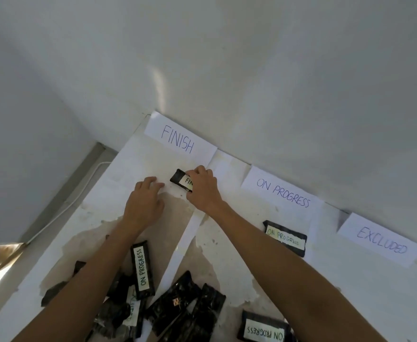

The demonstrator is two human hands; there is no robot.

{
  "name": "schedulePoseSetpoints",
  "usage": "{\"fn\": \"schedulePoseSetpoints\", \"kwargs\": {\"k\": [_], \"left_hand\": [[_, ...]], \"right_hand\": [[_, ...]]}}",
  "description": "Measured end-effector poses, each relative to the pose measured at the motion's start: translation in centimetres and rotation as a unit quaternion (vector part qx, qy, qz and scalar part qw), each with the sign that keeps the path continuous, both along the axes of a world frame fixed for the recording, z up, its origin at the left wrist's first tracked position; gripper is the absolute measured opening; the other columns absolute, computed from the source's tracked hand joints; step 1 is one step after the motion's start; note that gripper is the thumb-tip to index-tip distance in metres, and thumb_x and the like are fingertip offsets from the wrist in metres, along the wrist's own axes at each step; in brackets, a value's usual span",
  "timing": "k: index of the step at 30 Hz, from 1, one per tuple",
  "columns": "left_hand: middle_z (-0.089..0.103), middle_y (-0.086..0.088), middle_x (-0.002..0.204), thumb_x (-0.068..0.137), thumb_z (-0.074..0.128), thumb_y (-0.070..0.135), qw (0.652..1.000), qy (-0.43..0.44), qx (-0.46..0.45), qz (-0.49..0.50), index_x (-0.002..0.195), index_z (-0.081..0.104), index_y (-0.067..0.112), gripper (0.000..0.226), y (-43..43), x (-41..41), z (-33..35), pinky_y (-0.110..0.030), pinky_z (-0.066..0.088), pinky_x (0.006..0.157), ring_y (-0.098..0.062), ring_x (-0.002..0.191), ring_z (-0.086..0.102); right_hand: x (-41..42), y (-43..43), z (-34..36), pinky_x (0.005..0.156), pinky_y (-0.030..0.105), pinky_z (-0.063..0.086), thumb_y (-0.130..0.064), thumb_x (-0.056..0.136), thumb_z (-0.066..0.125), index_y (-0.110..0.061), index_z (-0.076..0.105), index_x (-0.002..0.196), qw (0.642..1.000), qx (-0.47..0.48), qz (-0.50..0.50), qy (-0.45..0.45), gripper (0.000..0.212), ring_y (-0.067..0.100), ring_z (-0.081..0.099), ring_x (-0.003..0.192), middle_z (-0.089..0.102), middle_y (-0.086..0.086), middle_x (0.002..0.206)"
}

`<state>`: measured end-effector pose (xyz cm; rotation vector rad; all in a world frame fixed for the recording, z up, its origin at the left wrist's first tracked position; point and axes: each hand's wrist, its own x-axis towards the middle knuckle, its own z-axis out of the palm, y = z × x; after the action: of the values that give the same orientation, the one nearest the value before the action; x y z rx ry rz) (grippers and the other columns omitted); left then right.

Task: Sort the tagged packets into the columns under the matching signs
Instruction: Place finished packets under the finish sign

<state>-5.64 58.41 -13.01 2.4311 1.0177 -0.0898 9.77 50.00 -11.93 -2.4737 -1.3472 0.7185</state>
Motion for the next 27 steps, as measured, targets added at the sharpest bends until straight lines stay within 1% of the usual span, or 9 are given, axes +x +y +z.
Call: {"fn": "schedulePoseSetpoints", "kwargs": {"k": [3, 5, 9, 14, 17, 20, 23, 25, 27], "left_hand": [[0.047, -0.018, 0.134, 0.079, 0.062, 0.010, 1.000, 0.005, 0.018, -0.016, 0.122, 0.057, 0.006, 0.043, 0.2, -0.3, -0.5, -0.047, 0.048, 0.086, -0.040, 0.115, 0.045], [0.046, -0.017, 0.135, 0.080, 0.062, 0.011, 1.000, 0.012, 0.018, -0.018, 0.122, 0.056, 0.007, 0.043, 0.4, -0.3, -0.5, -0.047, 0.048, 0.087, -0.039, 0.116, 0.045], [0.044, -0.012, 0.138, 0.086, 0.057, 0.015, 1.000, 0.021, -0.012, -0.019, 0.126, 0.053, 0.009, 0.041, 0.1, 0.0, 0.7, -0.044, 0.042, 0.095, -0.034, 0.121, 0.042], [0.052, -0.011, 0.129, 0.086, 0.056, 0.014, 0.999, 0.006, -0.031, -0.020, 0.126, 0.053, 0.012, 0.040, -1.4, -1.6, 2.4, -0.043, 0.044, 0.092, -0.031, 0.113, 0.048], [0.052, -0.011, 0.128, 0.086, 0.056, 0.013, 0.998, -0.016, -0.055, -0.003, 0.126, 0.054, 0.012, 0.040, -3.3, -3.6, 3.3, -0.042, 0.043, 0.095, -0.030, 0.115, 0.048], [0.052, -0.010, 0.129, 0.086, 0.054, 0.011, 0.997, -0.027, -0.074, 0.019, 0.126, 0.054, 0.012, 0.040, -5.4, -6.3, 3.7, -0.041, 0.043, 0.094, -0.029, 0.117, 0.048], [0.054, -0.010, 0.127, 0.088, 0.051, 0.007, 0.995, -0.027, -0.083, 0.037, 0.125, 0.055, 0.012, 0.038, -7.1, -9.1, 3.4, -0.040, 0.043, 0.095, -0.028, 0.116, 0.048], [0.054, -0.010, 0.126, 0.088, 0.051, 0.004, 0.995, -0.031, -0.087, 0.047, 0.127, 0.054, 0.011, 0.040, -7.9, -10.4, 3.3, -0.039, 0.042, 0.096, -0.028, 0.116, 0.047], [0.054, -0.011, 0.123, 0.087, 0.049, 0.002, 0.994, -0.040, -0.083, 0.052, 0.127, 0.052, 0.010, 0.041, -8.4, -11.4, 3.4, -0.041, 0.044, 0.093, -0.029, 0.114, 0.048]], "right_hand": [[-0.1, 0.1, -0.4, 0.088, 0.036, 0.034, -0.008, 0.080, 0.061, -0.015, 0.047, 0.133, 1.000, -0.001, -0.003, 0.002, 0.055, 0.029, 0.040, 0.109, 0.043, 0.009, 0.124], [-0.1, 0.0, -0.3, 0.089, 0.036, 0.033, -0.009, 0.081, 0.061, -0.016, 0.046, 0.133, 1.000, -0.001, -0.001, -0.002, 0.055, 0.029, 0.040, 0.109, 0.043, 0.009, 0.123], [-0.2, -0.7, 0.4, 0.093, 0.036, 0.032, -0.010, 0.079, 0.064, -0.017, 0.045, 0.135, 1.000, 0.009, -0.003, 0.003, 0.059, 0.028, 0.040, 0.112, 0.042, 0.009, 0.125], [-1.0, -2.3, 2.5, 0.092, 0.034, 0.031, -0.007, 0.080, 0.059, -0.016, 0.045, 0.136, 1.000, 0.031, 0.002, 0.006, 0.058, 0.027, 0.040, 0.111, 0.042, 0.008, 0.123], [-2.3, -3.9, 3.5, 0.095, 0.035, 0.031, -0.011, 0.082, 0.059, -0.016, 0.046, 0.134, 1.000, 0.025, 0.014, 0.008, 0.054, 0.027, 0.040, 0.114, 0.042, 0.008, 0.127], [-4.3, -5.9, 4.0, 0.099, 0.037, 0.033, -0.010, 0.082, 0.057, -0.016, 0.048, 0.133, 0.999, 0.022, 0.021, 0.033, 0.052, 0.028, 0.041, 0.117, 0.042, 0.008, 0.129], [-6.7, -7.7, 4.1, 0.097, 0.039, 0.041, -0.008, 0.083, 0.056, -0.014, 0.049, 0.131, 0.997, 0.009, 0.029, 0.070, 0.049, 0.027, 0.047, 0.113, 0.044, 0.009, 0.128], [-8.5, -8.6, 3.9, 0.095, 0.038, 0.045, -0.007, 0.085, 0.056, -0.012, 0.048, 0.132, 0.993, -0.004, 0.031, 0.111, 0.048, 0.026, 0.049, 0.114, 0.042, 0.008, 0.129], [-10.4, -9.1, 3.7, 0.096, 0.035, 0.044, -0.008, 0.086, 0.056, -0.011, 0.045, 0.134, 0.989, -0.023, 0.046, 0.138, 0.049, 0.025, 0.048, 0.118, 0.040, 0.007, 0.131]]}}
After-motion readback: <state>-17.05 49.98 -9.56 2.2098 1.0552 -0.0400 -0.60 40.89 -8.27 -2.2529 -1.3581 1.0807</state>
